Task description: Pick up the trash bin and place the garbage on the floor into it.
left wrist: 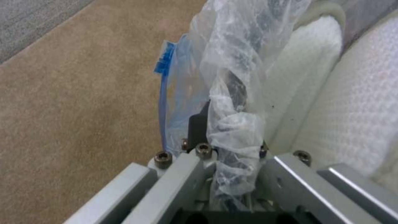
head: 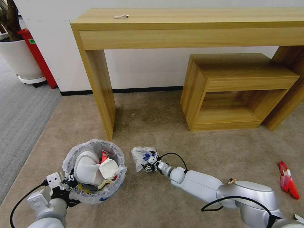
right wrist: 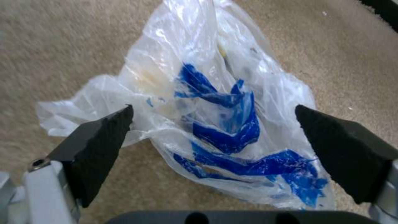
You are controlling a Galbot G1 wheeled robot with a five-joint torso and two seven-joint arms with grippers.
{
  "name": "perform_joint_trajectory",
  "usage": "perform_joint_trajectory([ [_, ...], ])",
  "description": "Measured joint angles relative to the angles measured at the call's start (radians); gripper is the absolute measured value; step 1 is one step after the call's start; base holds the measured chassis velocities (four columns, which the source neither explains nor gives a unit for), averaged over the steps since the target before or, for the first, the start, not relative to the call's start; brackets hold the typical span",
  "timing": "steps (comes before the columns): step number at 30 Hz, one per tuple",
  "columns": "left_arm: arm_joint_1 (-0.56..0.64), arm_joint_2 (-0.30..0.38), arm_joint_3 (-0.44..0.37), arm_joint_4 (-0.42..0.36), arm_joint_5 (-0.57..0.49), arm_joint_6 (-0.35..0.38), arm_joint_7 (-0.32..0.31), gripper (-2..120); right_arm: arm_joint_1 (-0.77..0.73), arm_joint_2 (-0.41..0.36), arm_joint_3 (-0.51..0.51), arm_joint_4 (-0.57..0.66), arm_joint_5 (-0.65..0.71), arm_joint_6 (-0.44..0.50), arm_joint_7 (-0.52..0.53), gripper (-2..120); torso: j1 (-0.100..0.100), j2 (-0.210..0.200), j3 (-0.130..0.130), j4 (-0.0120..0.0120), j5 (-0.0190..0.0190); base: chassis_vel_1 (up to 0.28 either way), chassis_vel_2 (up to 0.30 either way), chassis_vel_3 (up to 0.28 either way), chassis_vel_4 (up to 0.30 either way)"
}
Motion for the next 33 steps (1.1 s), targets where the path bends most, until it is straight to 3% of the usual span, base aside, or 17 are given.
perform_joint_trajectory([
  [4, 0.001, -0.002, 0.001, 0.0, 0.0, -0.003, 0.002, 0, -0.005, 0.02, 0.014, -0.042, -0.021, 0.025, -0.01, 90, 0.0, 0.0, 0.0, -0.0001, 0.0001, 0.0, 0.0, 0.0, 0.0],
  [16, -0.004, -0.001, 0.003, -0.002, -0.005, -0.01, 0.002, 0, -0.015, 0.012, 0.034, -0.031, -0.022, 0.056, -0.05, 40, 0.0, 0.0, 0.0, -0.0001, 0.0, 0.0, 0.0, 0.0, 0.0],
  [24, -0.007, 0.0, 0.002, 0.004, -0.006, -0.014, 0.002, 0, -0.026, 0.002, 0.061, -0.02, -0.027, 0.069, -0.057, 17, 0.0, 0.0, 0.0, -0.0001, 0.0001, 0.0, 0.0, 0.0, 0.0],
  [27, -0.014, 0.003, 0.0, 0.018, -0.006, -0.014, 0.002, 0, -0.031, -0.025, 0.079, 0.037, -0.025, 0.079, -0.051, 3, 0.0, 0.0, 0.0, -0.0001, 0.0, 0.0, 0.0, 0.0, 0.0],
  [33, -0.023, 0.013, -0.004, 0.034, -0.01, -0.014, 0.001, 0, -0.032, -0.106, 0.105, 0.204, 0.021, 0.066, -0.035, 0, 0.0, 0.0, 0.0, 0.0001, 0.0002, 0.0, 0.0, 0.0, 0.0],
])
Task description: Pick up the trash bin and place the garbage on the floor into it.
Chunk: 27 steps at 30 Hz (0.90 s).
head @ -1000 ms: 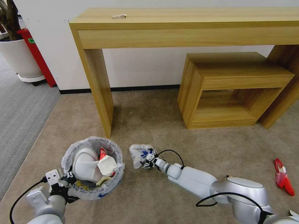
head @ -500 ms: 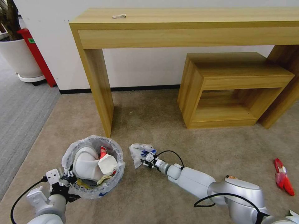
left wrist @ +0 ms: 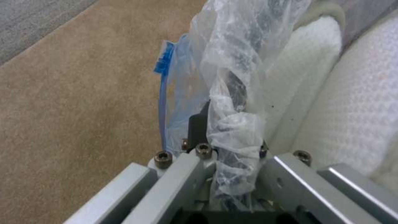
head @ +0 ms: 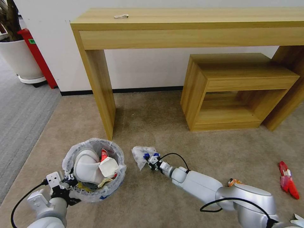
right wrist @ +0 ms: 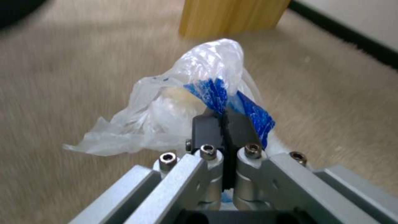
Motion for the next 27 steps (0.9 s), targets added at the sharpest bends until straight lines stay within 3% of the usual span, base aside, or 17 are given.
perform_joint_trajectory([
  [3, -0.003, 0.002, -0.001, 0.006, -0.001, 0.0, -0.001, 0, 0.0, -0.039, 0.012, 0.065, 0.014, -0.01, 0.008, 0, 0.0, 0.0, 0.0, 0.0, 0.0002, 0.0, 0.0, 0.0, 0.0],
  [6, -0.011, 0.004, -0.001, 0.022, -0.001, 0.0, -0.003, 0, -0.001, -0.143, 0.054, 0.189, 0.03, -0.027, 0.02, 0, 0.0, 0.0, 0.0, -0.0006, -0.0003, 0.0, 0.0, 0.0, 0.0],
  [12, -0.016, 0.005, -0.001, 0.032, -0.001, 0.0, -0.003, 0, -0.006, -0.191, 0.085, 0.247, 0.036, -0.027, 0.028, 0, 0.0, 0.0, 0.0, -0.0007, 0.0, 0.0, 0.0, 0.0, 0.0],
  [14, -0.018, 0.005, 0.0, 0.042, 0.0, -0.001, -0.003, 0, -0.013, -0.232, 0.122, 0.314, 0.038, -0.028, 0.034, 0, 0.0, 0.0, 0.0, -0.0005, 0.0, 0.0, 0.0, 0.0, 0.0],
  [17, -0.025, 0.006, 0.003, 0.057, 0.005, -0.001, -0.004, 0, -0.027, -0.311, 0.225, 0.516, 0.042, -0.035, 0.051, 0, 0.0, 0.0, 0.0, -0.0002, -0.0001, 0.0, 0.0, 0.0, 0.0],
  [22, -0.028, 0.008, 0.005, 0.058, 0.006, -0.001, -0.005, 0, -0.008, -0.354, 0.275, 0.658, 0.087, -0.037, 0.036, 0, 0.0, 0.0, 0.0, -0.0003, -0.0002, 0.0, 0.0, 0.0, 0.0],
  [25, -0.028, 0.011, 0.002, 0.055, 0.005, 0.003, -0.007, 0, 0.034, -0.392, 0.293, 0.846, 0.188, -0.035, -0.017, 0, 0.0, 0.0, 0.0, -0.0002, -0.0002, 0.0, 0.0, 0.0, 0.0],
  [27, -0.029, 0.011, 0.002, 0.053, 0.004, 0.004, -0.007, 0, 0.047, -0.397, 0.291, 0.888, 0.219, -0.032, -0.034, 0, 0.0, 0.0, 0.0, -0.0001, -0.0002, 0.0, 0.0, 0.0, 0.0],
])
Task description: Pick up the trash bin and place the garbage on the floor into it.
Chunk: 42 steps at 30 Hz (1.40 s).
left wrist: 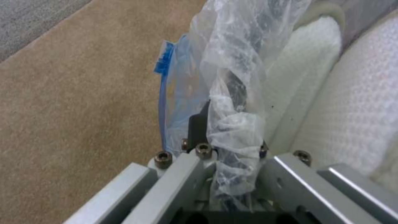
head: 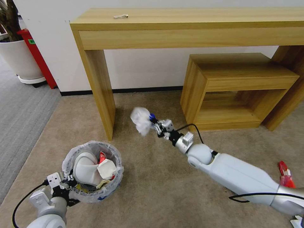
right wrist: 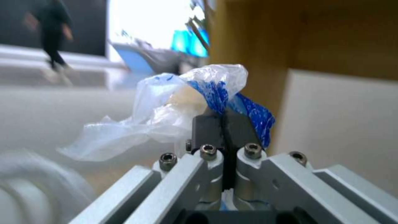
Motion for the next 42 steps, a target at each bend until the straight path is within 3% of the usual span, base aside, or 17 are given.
perform_joint_trajectory([
  [6, 0.0, 0.006, -0.003, -0.01, -0.004, 0.007, -0.005, 0, 0.048, -0.005, -0.054, 0.113, 0.15, 0.04, -0.104, 0, 0.0, 0.0, 0.0, 0.0, -0.0001, 0.0, 0.0, 0.0, 0.0],
  [14, 0.01, 0.019, -0.014, -0.036, -0.018, 0.016, -0.012, 0, 0.096, -0.011, -0.164, 0.136, 0.262, 0.097, -0.243, 0, 0.0, 0.0, 0.0, -0.0001, 0.0, 0.0, 0.0, 0.0, 0.0],
  [24, 0.014, 0.013, -0.014, -0.061, -0.022, 0.021, -0.015, 0, 0.107, 0.008, -0.288, 0.117, 0.265, 0.108, -0.264, 0, 0.0, 0.0, 0.0, -0.0002, 0.0001, 0.0, 0.0, 0.0, 0.0],
  [32, 0.03, 0.003, -0.009, -0.099, -0.022, 0.028, -0.017, 0, 0.138, 0.105, -0.453, 0.003, 0.232, 0.114, -0.252, 0, 0.0, 0.0, 0.0, 0.0, 0.0, 0.0, 0.0, 0.0, 0.0],
  [42, 0.051, -0.008, -0.005, -0.132, -0.019, 0.028, -0.017, 0, 0.183, 0.226, -0.52, -0.121, 0.202, 0.112, -0.216, 0, 0.0, 0.0, 0.0, 0.0, -0.0001, 0.0, 0.0, 0.0, 0.0],
])
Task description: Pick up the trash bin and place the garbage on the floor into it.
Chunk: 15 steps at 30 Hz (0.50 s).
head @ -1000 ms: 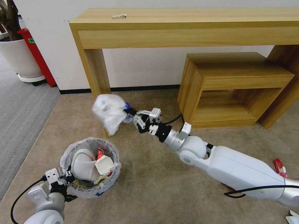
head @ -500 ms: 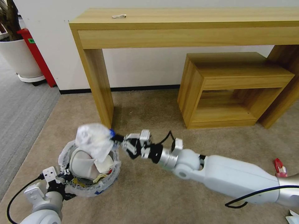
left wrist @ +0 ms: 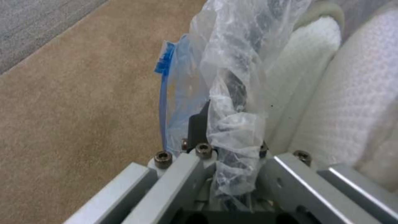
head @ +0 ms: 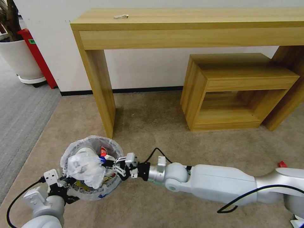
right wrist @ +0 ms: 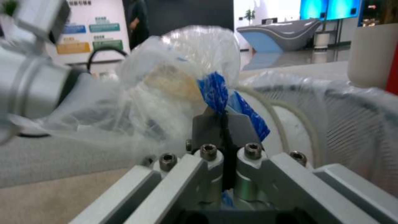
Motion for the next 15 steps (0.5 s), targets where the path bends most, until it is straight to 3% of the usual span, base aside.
perform_joint_trajectory([
  [5, 0.008, 0.003, -0.003, -0.013, -0.001, 0.0, 0.0, 0, 0.013, 0.04, -0.027, -0.061, -0.032, -0.009, 0.015, 0, 0.0, 0.0, 0.0, 0.0, 0.0001, 0.0, 0.0, 0.0, 0.0],
  [15, 0.012, -0.002, 0.002, -0.017, 0.0, 0.0, 0.001, 0, 0.005, 0.035, -0.037, -0.13, -0.098, -0.011, 0.034, 0, 0.0, 0.0, 0.0, -0.0002, 0.0001, 0.0, 0.0, 0.0, 0.0],
])
